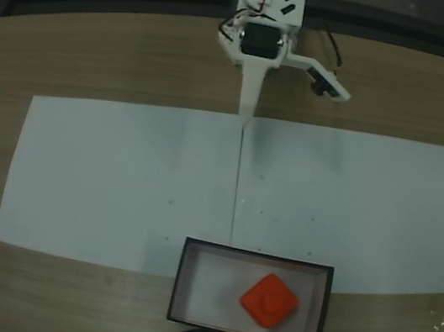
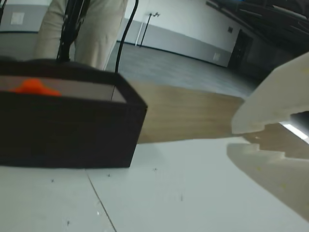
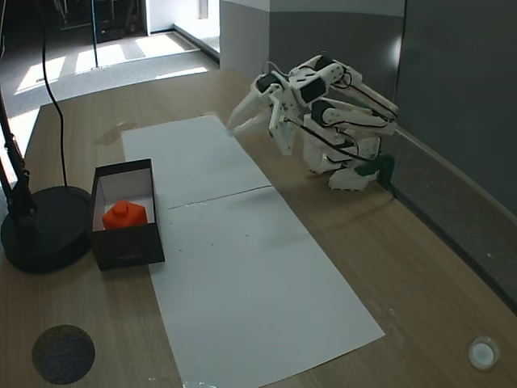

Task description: Grab a orange square and put it in the box.

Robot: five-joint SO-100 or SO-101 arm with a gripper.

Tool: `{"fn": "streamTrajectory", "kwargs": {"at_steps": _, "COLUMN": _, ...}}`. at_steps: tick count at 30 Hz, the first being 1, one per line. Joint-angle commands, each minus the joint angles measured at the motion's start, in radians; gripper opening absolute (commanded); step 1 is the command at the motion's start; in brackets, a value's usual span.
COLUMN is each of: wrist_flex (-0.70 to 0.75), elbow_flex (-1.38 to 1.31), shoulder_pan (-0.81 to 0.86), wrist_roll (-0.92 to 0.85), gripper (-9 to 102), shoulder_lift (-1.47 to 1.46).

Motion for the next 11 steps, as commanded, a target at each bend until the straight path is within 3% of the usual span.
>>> {"fn": "streamTrajectory", "kwargs": {"at_steps": 1, "wrist_flex": -0.038, "elbow_flex": 0.112, "shoulder_pan": -0.002, "wrist_roll": 0.002, "gripper": 0, "shoulder_lift": 0.021}}
{"fn": "streamTrajectory", "kwargs": {"at_steps": 5, "wrist_flex": -0.017, "elbow_flex": 0.173, "shoulder_pan": 0.015, "wrist_roll": 0.003, "gripper": 0, "shoulder_lift": 0.02}}
{"fn": "streamTrajectory", "kwargs": {"at_steps": 11, "wrist_flex": 0.322, "elbow_flex": 0.08, "shoulder_pan": -0.081, "wrist_roll": -0.005, "gripper": 0, "shoulder_lift": 0.02}}
